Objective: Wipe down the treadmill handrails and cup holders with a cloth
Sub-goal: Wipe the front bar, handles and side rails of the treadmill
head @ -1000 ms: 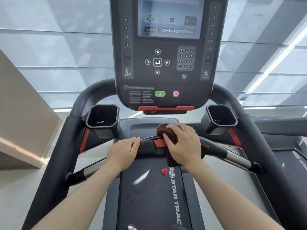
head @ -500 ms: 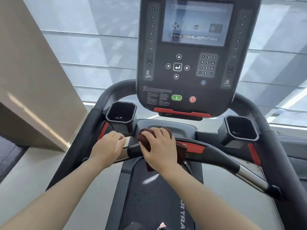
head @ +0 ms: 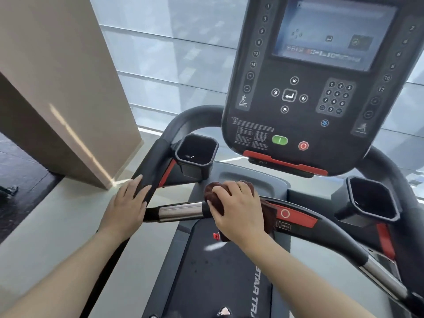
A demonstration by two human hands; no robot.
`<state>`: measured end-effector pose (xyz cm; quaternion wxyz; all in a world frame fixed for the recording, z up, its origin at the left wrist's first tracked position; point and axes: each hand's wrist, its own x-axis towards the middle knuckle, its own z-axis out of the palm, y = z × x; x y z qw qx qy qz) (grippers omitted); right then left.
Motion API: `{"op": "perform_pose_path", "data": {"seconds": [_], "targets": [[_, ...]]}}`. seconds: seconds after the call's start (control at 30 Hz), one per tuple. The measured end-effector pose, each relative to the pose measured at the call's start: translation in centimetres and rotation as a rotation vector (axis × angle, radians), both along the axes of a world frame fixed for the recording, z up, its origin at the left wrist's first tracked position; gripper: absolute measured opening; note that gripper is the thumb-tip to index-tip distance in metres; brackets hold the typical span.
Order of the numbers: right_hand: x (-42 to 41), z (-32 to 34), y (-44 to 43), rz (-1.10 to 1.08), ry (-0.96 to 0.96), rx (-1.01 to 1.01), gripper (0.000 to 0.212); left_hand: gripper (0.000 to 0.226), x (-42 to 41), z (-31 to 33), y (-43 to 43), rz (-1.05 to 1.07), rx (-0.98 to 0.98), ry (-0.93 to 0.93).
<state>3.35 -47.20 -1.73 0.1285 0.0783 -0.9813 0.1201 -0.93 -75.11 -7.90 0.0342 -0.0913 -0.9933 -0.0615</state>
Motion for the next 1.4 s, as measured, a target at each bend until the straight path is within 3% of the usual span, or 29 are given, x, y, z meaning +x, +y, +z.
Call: {"op": "perform_pose_path", "data": {"seconds": [0.1, 0.4, 0.7, 0.9, 1.07, 1.27, 1.4], "targets": [[-0.6, -0.3, -2.4, 0.0, -0.027, 0.04, 0.026, 0.048, -0.3, 0.3, 0.0, -0.001, 0.0, -0.009], [-1.8, -2.0, -11.4, 0.123, -0.21, 0.131, 0.031, 0.048, -0.6, 1.2, -1.1, -0.033, 0.313, -0.058], [-1.0, -2.1, -10.4, -0.061, -0.032, 0.155, 0.024, 0.049, -0.9, 1.2, -1.4, -0.033, 0.421, -0.065], [-1.5, -4.0, -14.8, 0.016, -0.025, 0.174, 0.023, 0.047, -0.9, 1.3, -1.6, -0.036, 0.517, -0.054], [-0.8, -3.6, -13.1, 0.049, 0.007, 0.185, 0.025, 0.047, -0.9, 1.1, -1.8, -0.056, 0.545, -0.042], [0.0, -2.1, -7.1, -0.112, 0.103, 0.189, 0.03, 0.048, -0.7, 0.9, -2.1, -0.078, 0.567, -0.047], [-0.6, -2.4, -8.1, -0.206, 0.135, 0.114, 0.024, 0.047, -0.7, 1.0, -2.0, -0.07, 0.559, -0.05]]}}
